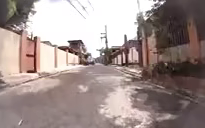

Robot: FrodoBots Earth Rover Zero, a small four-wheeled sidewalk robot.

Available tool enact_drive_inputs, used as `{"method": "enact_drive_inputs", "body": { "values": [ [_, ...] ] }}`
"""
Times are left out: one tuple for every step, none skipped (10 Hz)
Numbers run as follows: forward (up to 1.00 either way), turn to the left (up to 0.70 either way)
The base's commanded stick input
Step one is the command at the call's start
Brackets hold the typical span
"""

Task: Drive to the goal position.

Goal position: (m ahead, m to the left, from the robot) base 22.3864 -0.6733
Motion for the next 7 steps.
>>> {"method": "enact_drive_inputs", "body": {
  "values": [
    [1.0, 0.0],
    [1.0, 0.0],
    [1.0, 0.0],
    [1.0, 0.0],
    [1.0, 0.0],
    [1.0, 0.0],
    [1.0, 0.0]
  ]
}}
